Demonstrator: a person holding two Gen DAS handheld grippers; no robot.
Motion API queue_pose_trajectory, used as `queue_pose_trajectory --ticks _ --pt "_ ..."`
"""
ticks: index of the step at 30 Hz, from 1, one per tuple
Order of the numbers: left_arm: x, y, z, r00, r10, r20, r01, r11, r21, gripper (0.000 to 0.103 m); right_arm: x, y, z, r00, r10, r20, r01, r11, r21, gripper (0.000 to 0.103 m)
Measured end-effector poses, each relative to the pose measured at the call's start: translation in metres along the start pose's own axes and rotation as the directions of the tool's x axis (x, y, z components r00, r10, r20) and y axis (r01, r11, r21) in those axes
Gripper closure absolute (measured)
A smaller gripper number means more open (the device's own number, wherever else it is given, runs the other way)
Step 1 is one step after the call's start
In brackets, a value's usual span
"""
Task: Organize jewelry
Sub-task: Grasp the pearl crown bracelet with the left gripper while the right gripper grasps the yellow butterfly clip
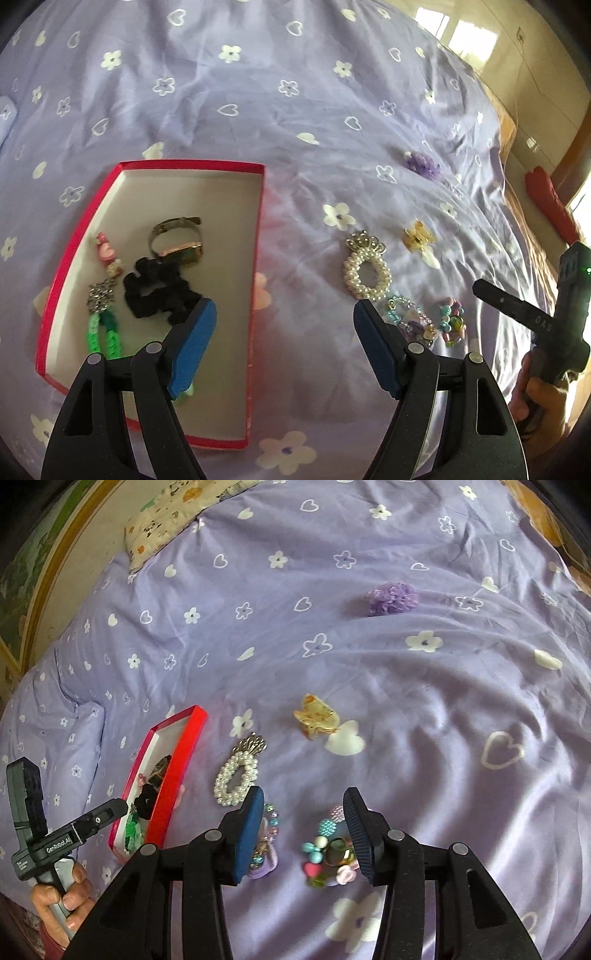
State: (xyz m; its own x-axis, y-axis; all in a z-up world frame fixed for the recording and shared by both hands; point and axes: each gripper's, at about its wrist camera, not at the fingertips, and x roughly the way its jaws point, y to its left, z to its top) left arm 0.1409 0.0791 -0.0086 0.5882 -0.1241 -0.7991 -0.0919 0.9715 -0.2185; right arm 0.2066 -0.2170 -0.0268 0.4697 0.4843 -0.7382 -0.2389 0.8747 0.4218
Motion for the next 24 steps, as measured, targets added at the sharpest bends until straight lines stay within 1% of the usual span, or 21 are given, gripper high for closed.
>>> queue_pose_trajectory --ticks 6,11,17,24 --pt "0.012 -0.013 0.004 1.000 0.006 -0.019 -0.005 0.999 0.038 0.026 0.001 -0.009 0.003 1.000 -0.004 0.009 0.004 1.000 0.014 0.055" --pt "0.025 -0.021 0.008 0.999 0.000 -0.041 0.002 0.999 0.054 0.026 0.007 -0.009 0.011 1.000 -0.006 0.010 0.006 1.000 -0.006 0.055" --pt "0.043 -0.038 0.015 0.999 -0.007 -0.054 0.012 0.995 0.100 0.026 0.022 -0.006 0.024 1.000 -0.009 0.011 0.010 0.999 -0.051 0.055" --pt "0.074 -0.056 0.025 0.996 0.005 -0.084 0.008 0.987 0.163 0.026 0.051 0.000 0.039 1.000 -0.022 -0.021 0.019 0.991 -0.134 0.055"
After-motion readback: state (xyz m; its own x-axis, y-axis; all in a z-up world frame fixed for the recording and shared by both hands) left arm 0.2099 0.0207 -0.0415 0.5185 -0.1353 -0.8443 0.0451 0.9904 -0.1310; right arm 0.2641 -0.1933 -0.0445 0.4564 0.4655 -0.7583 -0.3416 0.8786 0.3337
